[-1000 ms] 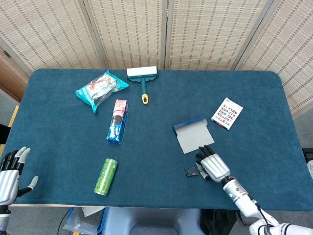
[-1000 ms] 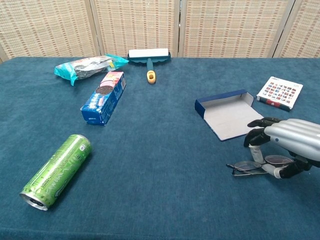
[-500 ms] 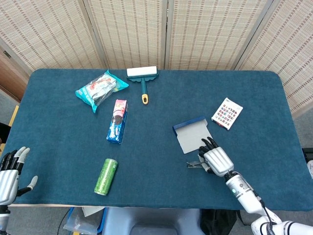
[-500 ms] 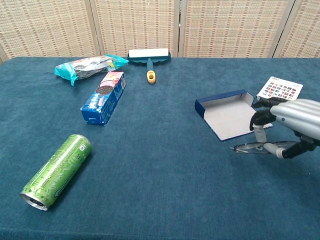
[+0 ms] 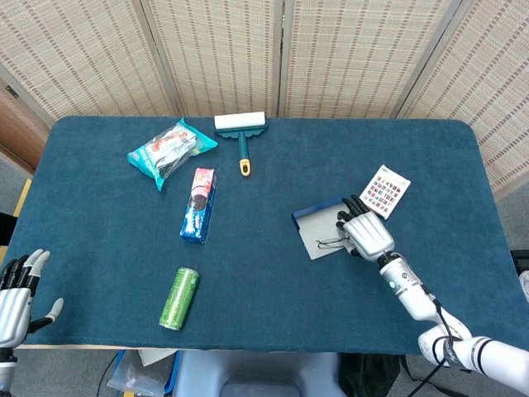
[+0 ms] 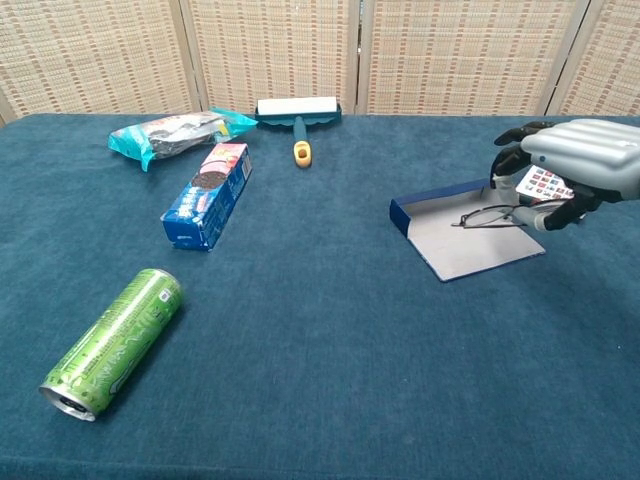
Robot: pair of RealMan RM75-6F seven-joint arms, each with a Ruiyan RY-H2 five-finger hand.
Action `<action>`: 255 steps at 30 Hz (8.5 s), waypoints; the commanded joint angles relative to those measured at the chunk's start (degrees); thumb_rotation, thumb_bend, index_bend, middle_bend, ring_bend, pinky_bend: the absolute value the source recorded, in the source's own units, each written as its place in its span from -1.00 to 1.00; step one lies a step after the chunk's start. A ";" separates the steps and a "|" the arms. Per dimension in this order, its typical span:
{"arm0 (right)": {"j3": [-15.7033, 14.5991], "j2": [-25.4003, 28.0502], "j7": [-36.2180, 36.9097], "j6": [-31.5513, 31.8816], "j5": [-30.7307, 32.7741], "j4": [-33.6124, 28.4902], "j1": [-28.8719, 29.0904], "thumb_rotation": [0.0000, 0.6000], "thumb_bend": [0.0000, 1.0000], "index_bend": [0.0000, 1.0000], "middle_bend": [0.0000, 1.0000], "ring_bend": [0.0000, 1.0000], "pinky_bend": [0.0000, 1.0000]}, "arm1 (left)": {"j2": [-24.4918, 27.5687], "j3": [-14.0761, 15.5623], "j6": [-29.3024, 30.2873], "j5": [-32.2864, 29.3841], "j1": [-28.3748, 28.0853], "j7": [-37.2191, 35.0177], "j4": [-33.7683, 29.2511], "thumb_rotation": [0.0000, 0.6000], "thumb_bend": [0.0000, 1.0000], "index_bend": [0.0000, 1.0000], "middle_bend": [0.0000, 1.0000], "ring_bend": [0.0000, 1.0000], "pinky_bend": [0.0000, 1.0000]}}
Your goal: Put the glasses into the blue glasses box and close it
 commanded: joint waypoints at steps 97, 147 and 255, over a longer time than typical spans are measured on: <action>2.71 -20.76 3.27 -10.56 7.06 36.50 15.86 1.00 -0.77 -1.00 -1.00 -1.00 -1.00 | 0.19 0.02 0.63 -0.12 1.39 -0.29 0.90 1.00 -0.39 -0.93 -1.00 -1.00 -1.00; 4.94 -23.94 0.96 -12.63 10.94 39.20 18.41 1.00 -0.81 -1.00 -1.00 -1.00 -1.00 | 0.02 -0.20 -0.06 -0.52 0.86 0.72 0.49 1.00 -0.38 -0.92 -1.00 -1.00 -1.00; -2.14 -21.47 15.43 2.15 -3.41 36.26 10.49 1.00 -0.33 -0.33 -0.74 -1.00 -1.00 | -0.57 -0.04 -1.19 -1.54 0.82 0.41 1.47 1.00 -0.39 -0.93 -1.00 -1.00 -1.00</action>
